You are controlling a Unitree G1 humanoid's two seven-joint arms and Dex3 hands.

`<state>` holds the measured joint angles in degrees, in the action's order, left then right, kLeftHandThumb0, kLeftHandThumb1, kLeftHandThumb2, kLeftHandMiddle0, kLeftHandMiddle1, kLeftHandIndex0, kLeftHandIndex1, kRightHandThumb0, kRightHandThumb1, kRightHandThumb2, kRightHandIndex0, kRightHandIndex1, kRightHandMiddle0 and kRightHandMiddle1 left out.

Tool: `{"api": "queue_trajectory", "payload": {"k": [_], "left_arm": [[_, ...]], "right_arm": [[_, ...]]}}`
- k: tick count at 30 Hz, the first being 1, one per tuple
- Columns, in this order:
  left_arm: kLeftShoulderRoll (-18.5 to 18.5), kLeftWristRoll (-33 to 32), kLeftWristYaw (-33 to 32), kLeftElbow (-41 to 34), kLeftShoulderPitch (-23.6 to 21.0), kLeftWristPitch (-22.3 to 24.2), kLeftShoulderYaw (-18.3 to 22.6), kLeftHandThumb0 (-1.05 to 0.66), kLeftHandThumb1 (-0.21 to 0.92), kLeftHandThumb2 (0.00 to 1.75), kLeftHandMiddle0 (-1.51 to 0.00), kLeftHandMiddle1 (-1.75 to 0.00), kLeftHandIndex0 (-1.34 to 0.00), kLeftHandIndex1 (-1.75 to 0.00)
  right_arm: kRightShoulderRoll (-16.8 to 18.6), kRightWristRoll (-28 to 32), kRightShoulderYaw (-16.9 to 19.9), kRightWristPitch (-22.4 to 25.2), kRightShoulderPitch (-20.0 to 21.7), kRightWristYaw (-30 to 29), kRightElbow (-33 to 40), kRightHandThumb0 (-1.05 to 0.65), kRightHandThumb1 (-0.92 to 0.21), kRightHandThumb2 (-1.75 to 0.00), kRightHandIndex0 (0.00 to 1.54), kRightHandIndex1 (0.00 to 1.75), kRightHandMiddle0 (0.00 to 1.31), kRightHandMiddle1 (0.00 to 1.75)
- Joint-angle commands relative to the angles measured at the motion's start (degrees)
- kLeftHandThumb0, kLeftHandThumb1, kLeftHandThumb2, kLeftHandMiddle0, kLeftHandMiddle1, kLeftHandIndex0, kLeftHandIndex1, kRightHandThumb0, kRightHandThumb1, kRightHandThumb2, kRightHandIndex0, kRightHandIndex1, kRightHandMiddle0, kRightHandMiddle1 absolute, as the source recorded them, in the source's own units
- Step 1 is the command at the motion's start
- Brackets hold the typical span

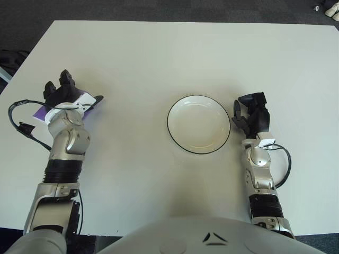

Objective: Put the tissue paper into the plate.

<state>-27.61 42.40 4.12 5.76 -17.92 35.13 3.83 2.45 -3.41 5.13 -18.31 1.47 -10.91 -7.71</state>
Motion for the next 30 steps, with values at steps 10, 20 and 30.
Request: {"api": "queue_trajectory", "payload": {"k": [10, 20, 30], "left_arm": [[-1.0, -2.9, 6.0, -1.4, 0.4, 5.9, -3.2, -1.05, 0.86, 0.15, 0.00, 0.00, 0.00, 0.00], [-2.1, -4.8, 2.0, 16.2, -1.4, -4.4, -6.9, -1.05, 0.89, 0.15, 0.00, 0.00, 0.00, 0.00], [-0.2, -4.5, 0.5, 14.5, 0.6, -4.0, -8.8, -1.05, 0.91, 0.20, 0.00, 0.00, 0.00, 0.00]], "right_arm": [[0.3, 0.7, 0.8, 4.3, -4.6, 0.2, -3.5, -0.37, -0.76, -0.76, 0.60, 1.25, 0.29, 1.75], [0.6, 0.6, 0.8, 4.8, -5.1, 0.1, -2.3, -0.37, -0.75, -0.76, 0.61, 1.26, 0.29, 1.75], [0.6, 0.2, 0.6, 5.0, -5.8, 0.3, -0.9, -0.38, -0.68, -0.86, 0.63, 1.32, 0.34, 1.75]]}}
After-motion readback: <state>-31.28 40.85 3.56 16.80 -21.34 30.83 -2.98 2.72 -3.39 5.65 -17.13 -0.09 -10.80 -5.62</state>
